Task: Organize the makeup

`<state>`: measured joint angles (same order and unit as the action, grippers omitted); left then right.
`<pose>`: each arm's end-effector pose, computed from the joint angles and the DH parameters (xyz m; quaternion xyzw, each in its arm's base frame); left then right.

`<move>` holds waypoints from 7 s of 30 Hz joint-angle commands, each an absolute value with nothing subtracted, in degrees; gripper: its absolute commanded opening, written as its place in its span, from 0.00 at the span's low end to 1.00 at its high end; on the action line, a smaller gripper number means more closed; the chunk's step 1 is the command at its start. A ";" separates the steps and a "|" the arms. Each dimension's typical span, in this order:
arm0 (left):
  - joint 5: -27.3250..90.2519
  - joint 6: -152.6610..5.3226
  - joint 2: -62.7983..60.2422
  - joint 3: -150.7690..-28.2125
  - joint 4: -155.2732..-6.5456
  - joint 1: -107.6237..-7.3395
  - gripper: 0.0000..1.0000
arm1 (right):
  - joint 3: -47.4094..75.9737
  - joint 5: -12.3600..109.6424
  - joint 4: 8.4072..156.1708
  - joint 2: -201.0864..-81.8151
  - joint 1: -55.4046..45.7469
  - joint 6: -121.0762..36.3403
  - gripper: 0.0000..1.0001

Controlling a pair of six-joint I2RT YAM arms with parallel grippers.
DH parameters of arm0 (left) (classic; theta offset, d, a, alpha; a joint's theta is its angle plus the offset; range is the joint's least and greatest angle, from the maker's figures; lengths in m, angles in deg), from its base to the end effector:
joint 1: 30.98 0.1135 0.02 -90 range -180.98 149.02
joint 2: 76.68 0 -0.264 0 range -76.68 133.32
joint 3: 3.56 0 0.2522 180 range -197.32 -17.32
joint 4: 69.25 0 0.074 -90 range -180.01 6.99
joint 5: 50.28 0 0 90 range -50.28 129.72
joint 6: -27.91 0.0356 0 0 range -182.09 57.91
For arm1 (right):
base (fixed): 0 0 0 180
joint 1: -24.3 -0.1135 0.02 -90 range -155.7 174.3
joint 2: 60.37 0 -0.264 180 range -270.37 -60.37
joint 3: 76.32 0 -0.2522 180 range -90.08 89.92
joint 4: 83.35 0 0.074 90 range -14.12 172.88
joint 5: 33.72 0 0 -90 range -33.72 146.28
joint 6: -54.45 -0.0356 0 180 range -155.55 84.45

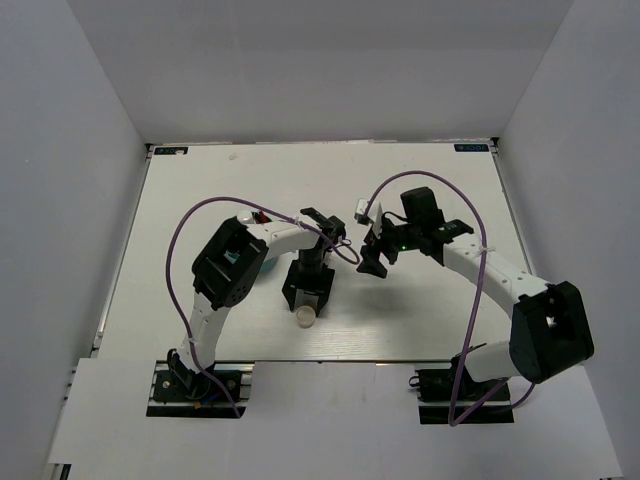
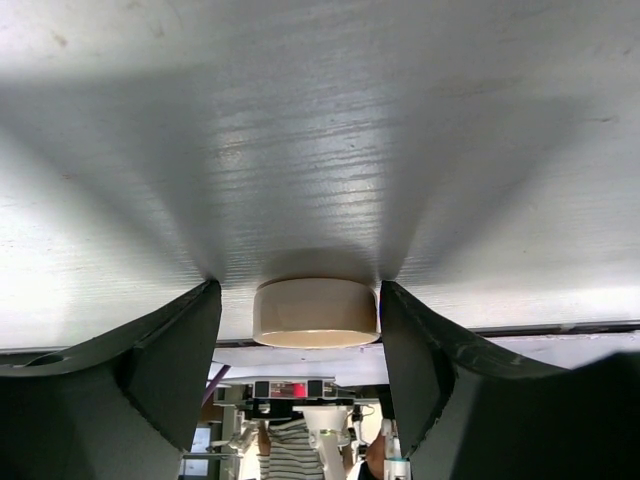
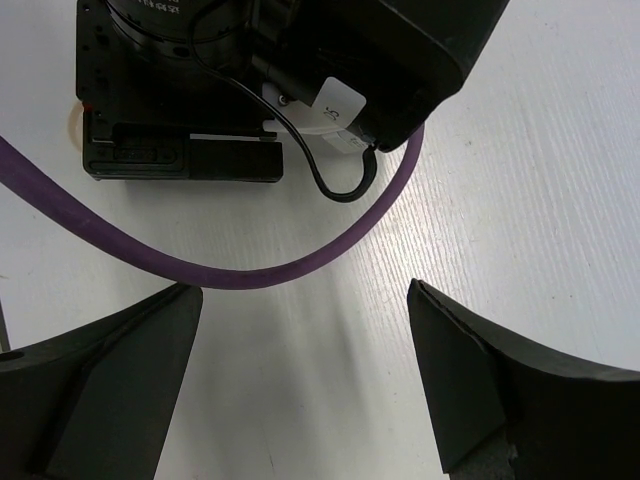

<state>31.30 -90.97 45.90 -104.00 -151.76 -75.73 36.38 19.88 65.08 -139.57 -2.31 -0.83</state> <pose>0.2578 -0.2629 0.1352 -0.1273 -0.9810 -0.0179 0.1454 0.2514 0.1496 0.2502 -0.5512 0.6878 0.2597 0.3946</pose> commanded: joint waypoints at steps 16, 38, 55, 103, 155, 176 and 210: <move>28.56 -89.07 45.57 -100.02 -140.05 -77.12 0.73 | 36.22 18.49 66.27 -138.33 -1.89 -0.31 0.89; 35.23 -94.43 45.67 -102.48 -141.10 -77.65 0.33 | 37.18 18.40 65.84 -137.28 -1.72 0.74 0.89; 51.84 -104.27 33.18 -106.70 -142.86 -77.65 0.10 | 43.07 17.17 58.54 -130.86 -1.19 11.29 0.89; 95.62 -145.41 20.96 -100.21 -161.33 -81.35 0.00 | 36.39 21.21 48.87 -137.71 -1.46 16.04 0.89; 103.53 -152.35 25.18 -101.79 -157.37 -78.62 0.00 | 34.63 21.83 47.46 -139.82 -1.37 15.95 0.89; 103.09 -153.67 26.24 -98.09 -155.79 -78.09 0.00 | 34.81 21.74 47.55 -139.74 -1.45 15.77 0.89; 102.04 -155.69 28.35 -99.68 -156.93 -79.15 0.75 | 35.51 21.48 47.90 -139.56 -1.28 15.77 0.89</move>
